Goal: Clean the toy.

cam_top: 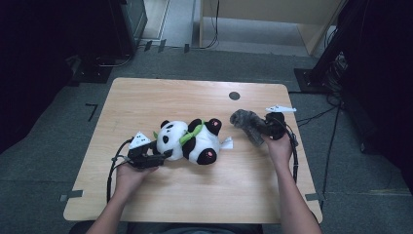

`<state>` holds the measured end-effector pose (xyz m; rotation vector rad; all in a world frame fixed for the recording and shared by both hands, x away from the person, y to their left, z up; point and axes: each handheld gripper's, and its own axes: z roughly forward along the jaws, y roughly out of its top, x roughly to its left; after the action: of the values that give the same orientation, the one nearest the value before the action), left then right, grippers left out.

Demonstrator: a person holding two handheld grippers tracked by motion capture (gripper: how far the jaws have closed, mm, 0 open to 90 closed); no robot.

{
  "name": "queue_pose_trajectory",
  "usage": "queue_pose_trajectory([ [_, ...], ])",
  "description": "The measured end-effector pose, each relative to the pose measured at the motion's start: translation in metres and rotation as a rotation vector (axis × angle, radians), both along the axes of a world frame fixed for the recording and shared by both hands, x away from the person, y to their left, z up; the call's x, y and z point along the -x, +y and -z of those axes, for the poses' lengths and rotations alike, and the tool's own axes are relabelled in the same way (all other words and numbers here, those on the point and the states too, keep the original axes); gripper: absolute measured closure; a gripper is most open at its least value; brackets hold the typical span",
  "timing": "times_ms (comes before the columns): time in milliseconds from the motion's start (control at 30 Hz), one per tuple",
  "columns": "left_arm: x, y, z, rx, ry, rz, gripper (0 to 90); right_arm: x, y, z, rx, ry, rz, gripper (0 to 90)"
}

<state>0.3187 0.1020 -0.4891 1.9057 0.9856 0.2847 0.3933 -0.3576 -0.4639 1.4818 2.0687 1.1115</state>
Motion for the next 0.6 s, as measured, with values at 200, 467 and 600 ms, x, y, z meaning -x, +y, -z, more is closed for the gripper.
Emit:
queue_pose_trajectory([
  [200,0.000,0.000,0.000,0.000,0.000,-0.002,30.1,-0.009,-0.019,0.010,-0.040,0.009,0.044,74.1],
  [467,0.000,-0.001,0.000,-0.002,-0.002,-0.004,28.7,-0.011,-0.024,0.018,-0.009,0.006,0.066,63.5],
  [600,0.000,0.000,0.001,-0.003,-0.006,-0.002,27.9,-0.011,-0.025,0.018,-0.020,0.006,0.056,49.6],
])
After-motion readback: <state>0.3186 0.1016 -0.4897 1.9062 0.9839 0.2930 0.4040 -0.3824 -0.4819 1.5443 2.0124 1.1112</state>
